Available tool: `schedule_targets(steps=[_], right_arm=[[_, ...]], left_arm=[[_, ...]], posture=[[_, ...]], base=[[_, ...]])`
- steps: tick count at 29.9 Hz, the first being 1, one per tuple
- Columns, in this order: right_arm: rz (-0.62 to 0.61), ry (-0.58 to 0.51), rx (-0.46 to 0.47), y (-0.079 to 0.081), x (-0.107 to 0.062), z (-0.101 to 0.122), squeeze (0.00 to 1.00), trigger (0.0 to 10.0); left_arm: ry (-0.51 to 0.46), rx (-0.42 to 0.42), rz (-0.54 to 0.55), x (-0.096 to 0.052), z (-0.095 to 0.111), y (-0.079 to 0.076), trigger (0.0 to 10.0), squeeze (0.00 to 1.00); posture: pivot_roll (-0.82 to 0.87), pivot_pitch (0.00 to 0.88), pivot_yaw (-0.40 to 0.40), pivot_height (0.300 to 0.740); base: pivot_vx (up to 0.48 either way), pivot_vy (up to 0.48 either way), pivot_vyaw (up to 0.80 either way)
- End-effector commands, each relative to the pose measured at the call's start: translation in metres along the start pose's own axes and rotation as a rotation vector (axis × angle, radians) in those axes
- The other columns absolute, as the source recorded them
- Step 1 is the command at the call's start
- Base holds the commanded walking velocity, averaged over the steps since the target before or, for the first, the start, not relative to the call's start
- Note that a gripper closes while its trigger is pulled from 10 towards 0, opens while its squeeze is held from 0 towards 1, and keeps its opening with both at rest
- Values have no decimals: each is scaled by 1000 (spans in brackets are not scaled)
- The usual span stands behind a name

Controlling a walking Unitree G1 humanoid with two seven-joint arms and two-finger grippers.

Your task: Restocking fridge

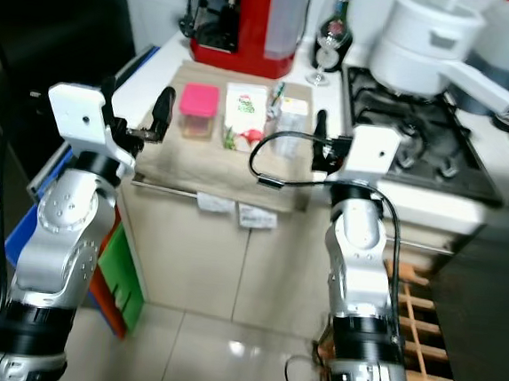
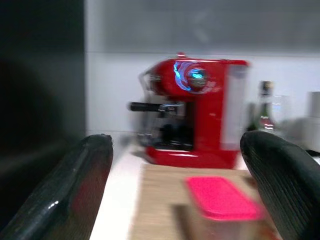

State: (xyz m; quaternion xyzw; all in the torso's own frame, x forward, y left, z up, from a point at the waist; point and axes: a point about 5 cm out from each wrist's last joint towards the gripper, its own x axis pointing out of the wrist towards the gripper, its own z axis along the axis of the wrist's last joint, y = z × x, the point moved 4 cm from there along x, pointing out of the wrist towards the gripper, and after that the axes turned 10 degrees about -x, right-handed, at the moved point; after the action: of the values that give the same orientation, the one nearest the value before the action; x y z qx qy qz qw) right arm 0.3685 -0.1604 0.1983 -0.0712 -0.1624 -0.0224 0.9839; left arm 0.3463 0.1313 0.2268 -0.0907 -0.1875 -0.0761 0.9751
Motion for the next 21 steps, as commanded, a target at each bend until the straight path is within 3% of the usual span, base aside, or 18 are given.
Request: schedule_targets(steps=[1, 5, 8, 11, 16, 21], right_arm=[[-11, -2, 21, 1, 3, 5, 0, 10000], [-28, 12, 44, -4, 9, 8, 0, 10000], [-39, 22, 42, -6, 8, 8, 0, 10000], [-73, 60, -1, -16, -8, 10, 0, 10000], [-45, 77, 2, -7, -23, 7, 0, 10000], [-20, 114, 36, 1, -23, -2, 0, 10000]], left_arm=[[-12, 17, -2, 4, 7, 0, 10000, 0], [22, 3, -122, 3, 11, -11, 10000, 0], [49, 12, -151, 0, 11, -11, 10000, 0], [169, -64, -342, -22, 18, -20, 10000, 0], [242, -141, -486, -38, 17, -39, 10000, 0], [299, -196, -574, -44, 7, -57, 10000, 0]], posture=[[-24, 0, -21, 740], [-21, 0, -19, 740], [-17, 0, -22, 740], [2, 0, -28, 740], [11, 0, -29, 740], [18, 0, -28, 740]], base=[[0, 0, 0], [0, 0, 0], [0, 0, 0], [0, 0, 0], [0, 0, 0], [0, 0, 0]])
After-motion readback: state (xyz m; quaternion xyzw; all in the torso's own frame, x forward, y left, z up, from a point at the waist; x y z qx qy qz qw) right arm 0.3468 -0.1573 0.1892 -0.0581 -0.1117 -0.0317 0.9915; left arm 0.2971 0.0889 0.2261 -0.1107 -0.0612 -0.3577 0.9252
